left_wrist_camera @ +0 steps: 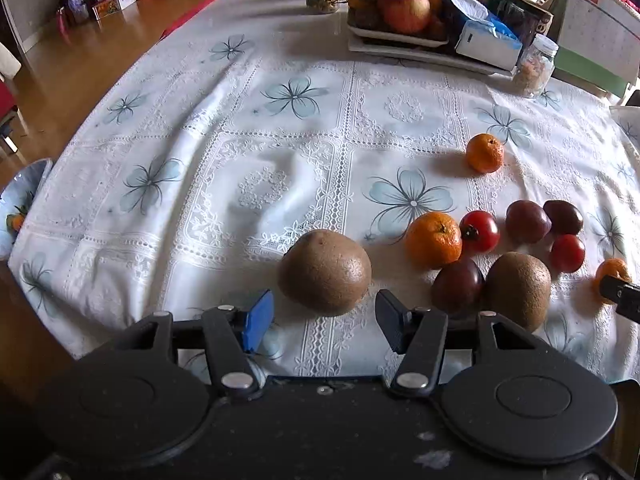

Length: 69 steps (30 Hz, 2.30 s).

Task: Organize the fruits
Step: 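Grasp the brown kiwi with the left tool while the right tool grasps a mandarin, then carry the kiwi into the gold tray and open the left tool while the right tool releases the mandarin there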

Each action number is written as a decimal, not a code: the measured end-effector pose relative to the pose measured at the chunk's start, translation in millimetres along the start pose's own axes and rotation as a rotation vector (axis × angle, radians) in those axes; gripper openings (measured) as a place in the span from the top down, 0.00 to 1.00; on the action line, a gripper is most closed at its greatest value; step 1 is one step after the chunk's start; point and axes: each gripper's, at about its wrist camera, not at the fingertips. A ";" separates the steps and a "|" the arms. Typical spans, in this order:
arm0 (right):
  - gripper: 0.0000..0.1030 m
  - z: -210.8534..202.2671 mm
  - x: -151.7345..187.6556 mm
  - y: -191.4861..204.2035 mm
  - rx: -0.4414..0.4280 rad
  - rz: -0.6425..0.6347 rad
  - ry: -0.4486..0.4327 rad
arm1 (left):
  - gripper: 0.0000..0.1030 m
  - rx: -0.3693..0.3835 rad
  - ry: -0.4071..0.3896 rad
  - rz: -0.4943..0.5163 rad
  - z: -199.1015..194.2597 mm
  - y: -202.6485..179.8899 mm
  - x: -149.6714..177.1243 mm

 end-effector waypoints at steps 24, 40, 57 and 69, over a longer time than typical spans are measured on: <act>0.39 25.0 -0.3 6.1 0.022 0.008 0.002 | 0.43 -0.014 0.020 -0.052 39.8 -0.9 -16.9; 0.51 16.3 -0.2 8.6 -0.017 -0.020 -0.044 | 0.46 0.047 -0.020 -0.086 26.3 5.6 -16.3; 0.51 -17.7 8.8 -15.8 -0.056 0.109 -0.087 | 0.46 0.072 -0.123 0.014 -28.6 -15.3 8.5; 0.51 -78.2 69.8 -13.8 -0.088 0.087 -0.132 | 0.46 0.138 -0.129 0.063 -71.9 -17.1 87.4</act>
Point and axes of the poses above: each gripper's, at about its wrist camera, not at the fingertips, and z roughly the way its jaws point, y to its left, x to its underside, and after that the axes turned 7 degrees about y, right-handed
